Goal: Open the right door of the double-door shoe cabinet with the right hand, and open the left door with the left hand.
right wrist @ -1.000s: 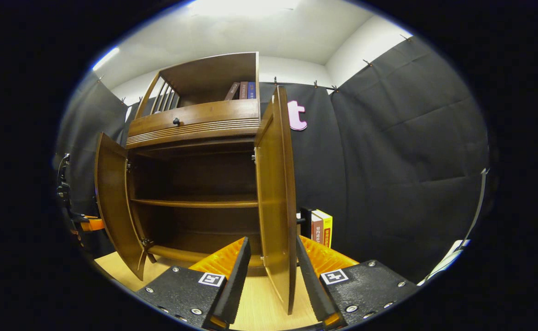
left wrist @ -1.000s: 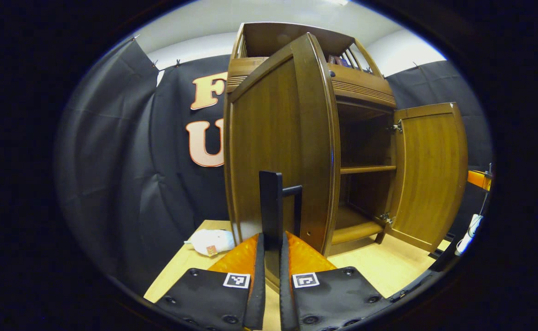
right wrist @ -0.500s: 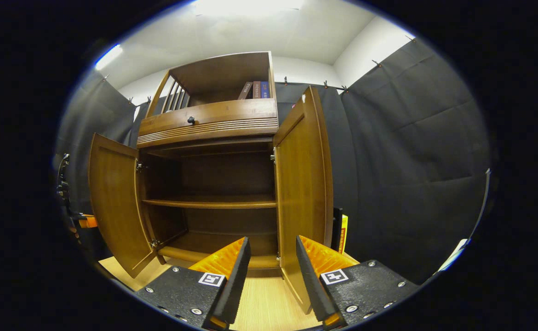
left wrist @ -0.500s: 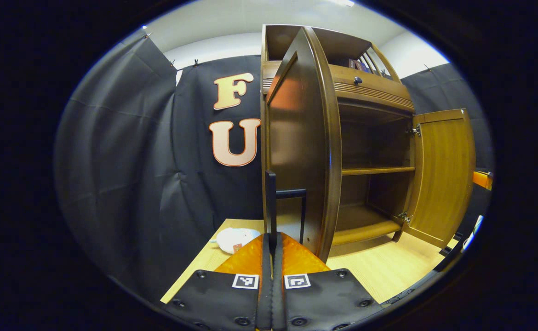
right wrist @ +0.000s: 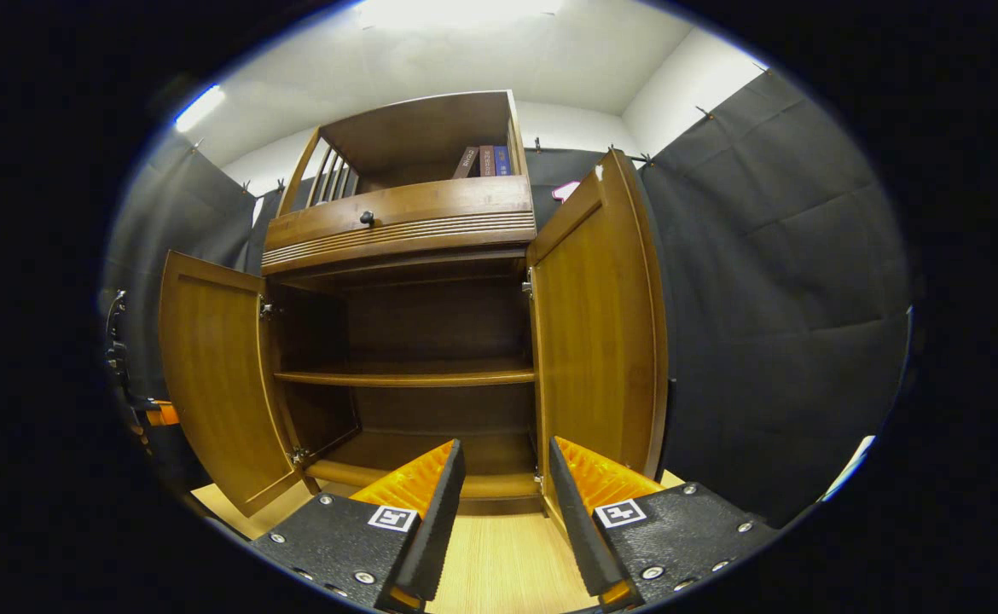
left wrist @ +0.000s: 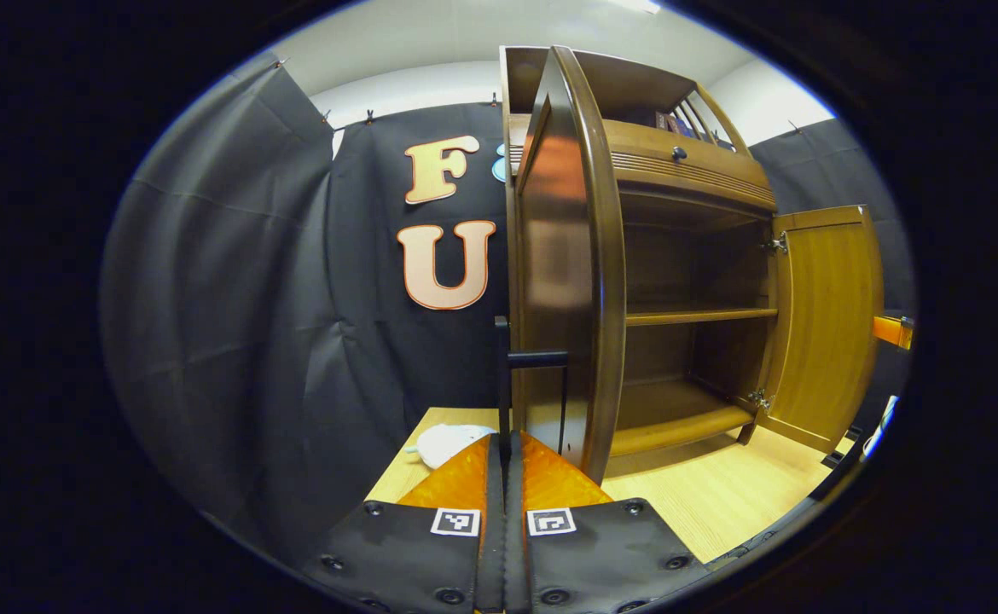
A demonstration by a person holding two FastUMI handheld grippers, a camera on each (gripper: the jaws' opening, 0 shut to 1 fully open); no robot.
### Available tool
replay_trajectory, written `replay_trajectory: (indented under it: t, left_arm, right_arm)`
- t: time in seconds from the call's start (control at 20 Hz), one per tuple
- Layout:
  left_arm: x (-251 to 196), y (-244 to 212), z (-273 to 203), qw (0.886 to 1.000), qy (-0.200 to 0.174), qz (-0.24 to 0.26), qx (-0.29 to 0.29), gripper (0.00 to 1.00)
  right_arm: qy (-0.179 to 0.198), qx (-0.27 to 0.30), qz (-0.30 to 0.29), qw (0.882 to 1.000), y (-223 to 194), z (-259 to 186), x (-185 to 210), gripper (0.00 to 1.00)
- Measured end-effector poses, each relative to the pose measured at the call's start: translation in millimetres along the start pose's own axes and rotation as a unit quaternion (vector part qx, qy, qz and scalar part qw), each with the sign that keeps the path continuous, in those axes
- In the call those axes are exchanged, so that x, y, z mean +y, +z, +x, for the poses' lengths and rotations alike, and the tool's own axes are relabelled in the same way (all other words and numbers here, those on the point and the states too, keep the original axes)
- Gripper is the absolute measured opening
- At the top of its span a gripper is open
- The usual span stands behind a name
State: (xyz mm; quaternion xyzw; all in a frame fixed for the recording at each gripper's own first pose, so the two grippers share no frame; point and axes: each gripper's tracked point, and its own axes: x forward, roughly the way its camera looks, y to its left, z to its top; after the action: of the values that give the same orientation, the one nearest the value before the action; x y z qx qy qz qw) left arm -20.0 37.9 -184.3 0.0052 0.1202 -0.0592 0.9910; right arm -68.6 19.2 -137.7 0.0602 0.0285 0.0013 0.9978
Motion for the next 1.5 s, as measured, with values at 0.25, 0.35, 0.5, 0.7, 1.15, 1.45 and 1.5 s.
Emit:
replay_trajectory:
  t: [0.25, 0.35, 0.5, 0.7, 1.15, 1.45, 1.5]
  left_arm:
    - [32.8, 4.2, -15.7, 1.000, 0.026, -0.006, 0.001, 0.06]
    - [40.8, 14.9, -29.6, 0.999, 0.036, -0.022, -0.007, 0.07]
    - [34.4, 26.8, -55.1, 0.998, 0.035, -0.043, -0.006, 0.06]
    - [0.6, 55.0, -69.7, 0.999, 0.004, -0.052, -0.011, 0.07]
    - [-66.0, 127.1, -55.5, 0.999, -0.003, -0.030, -0.043, 0.07]
    - [-81.4, 139.6, -34.9, 0.999, 0.023, -0.023, -0.036, 0.35]
    - [-80.2, 138.6, -33.5, 0.999, 0.027, -0.014, -0.037, 0.49]
  right_arm:
    - [0.021, 0.006, -0.003, 1.000, 5.4, 13.0, 23.8, 0.67]
    - [0.029, 0.009, -0.003, 1.000, 10.4, 18.3, 32.3, 0.62]
    - [0.037, 0.012, 0.003, 0.999, 17.5, 27.2, 37.1, 0.62]
    - [0.048, 0.019, 0.010, 0.999, 32.2, 36.2, 40.7, 0.60]
    - [0.060, -0.005, 0.003, 0.998, 93.9, 43.1, 41.9, 0.61]
    - [0.063, -0.012, -0.004, 0.998, 109.5, 39.5, 39.9, 0.62]
    - [0.059, -0.014, -0.007, 0.998, 111.7, 39.0, 36.6, 0.67]
